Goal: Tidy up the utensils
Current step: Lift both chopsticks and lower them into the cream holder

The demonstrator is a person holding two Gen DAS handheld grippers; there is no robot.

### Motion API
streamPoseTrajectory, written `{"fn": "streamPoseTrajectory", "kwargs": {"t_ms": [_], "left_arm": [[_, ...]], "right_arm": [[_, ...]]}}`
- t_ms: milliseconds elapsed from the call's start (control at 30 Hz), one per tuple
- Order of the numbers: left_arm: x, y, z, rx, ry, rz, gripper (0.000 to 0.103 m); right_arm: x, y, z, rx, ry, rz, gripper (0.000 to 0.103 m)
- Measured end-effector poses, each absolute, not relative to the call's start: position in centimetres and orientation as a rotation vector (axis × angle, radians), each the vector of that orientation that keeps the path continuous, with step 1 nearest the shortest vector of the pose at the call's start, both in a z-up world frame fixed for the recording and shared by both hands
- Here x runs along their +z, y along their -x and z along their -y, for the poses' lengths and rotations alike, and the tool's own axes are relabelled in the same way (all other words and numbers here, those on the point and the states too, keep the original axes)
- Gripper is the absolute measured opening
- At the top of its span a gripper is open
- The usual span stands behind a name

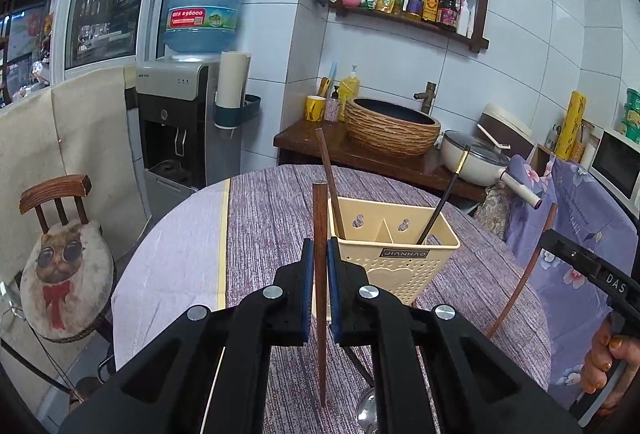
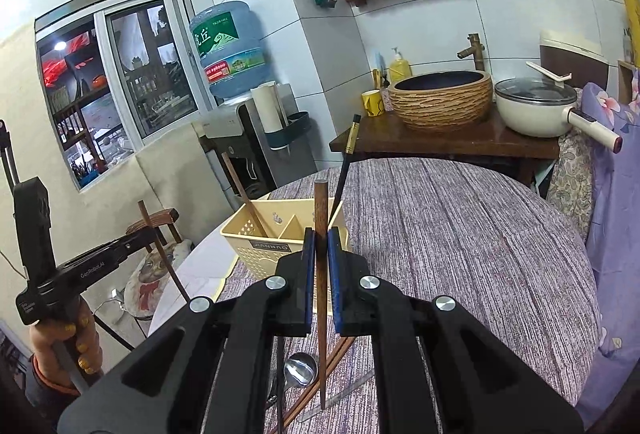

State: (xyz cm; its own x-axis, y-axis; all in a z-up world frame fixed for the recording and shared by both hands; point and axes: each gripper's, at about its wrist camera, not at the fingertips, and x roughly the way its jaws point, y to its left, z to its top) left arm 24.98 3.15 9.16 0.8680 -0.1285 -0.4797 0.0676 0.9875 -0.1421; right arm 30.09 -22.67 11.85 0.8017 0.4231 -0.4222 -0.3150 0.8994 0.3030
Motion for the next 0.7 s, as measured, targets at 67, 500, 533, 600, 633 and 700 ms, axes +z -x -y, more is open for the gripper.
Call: {"fn": "streamPoseTrajectory", "kwargs": {"t_ms": [67,500,533,600,633,700], "left_arm": [[9.6,-24.8,-3.2,-0.106,0.121,-0.501,0.008],[20.1,-24.9,-2.4,-0.138,0.137,-0.304,0.008],[21.1,-25.2,-2.1,-0.133,0.142,-0.282,0.008],[22.6,-26.1,-1.4,-0.118,0.141,-0.24,0.008],[22.8,-26.6,-1.2,-0.11,0.144,-0.228,0.008],[22.9,-27.8,-0.5,-0.095,0.148,-0.213,0.008]], "right_arm": [[12.3,-30.0,22.5,0.407,-0.22,-0.5,0.007],[22.3,-31.0,21.7,0.391,-0.244,-0.278,0.007],[23.1,-31.2,21.6,0.378,-0.248,-0.254,0.007],[24.4,-31.9,21.2,0.34,-0.238,-0.21,0.007],[24.9,-32.4,20.9,0.324,-0.234,-0.196,0.007],[25.1,-33.4,20.3,0.294,-0.229,-0.174,0.007]]}}
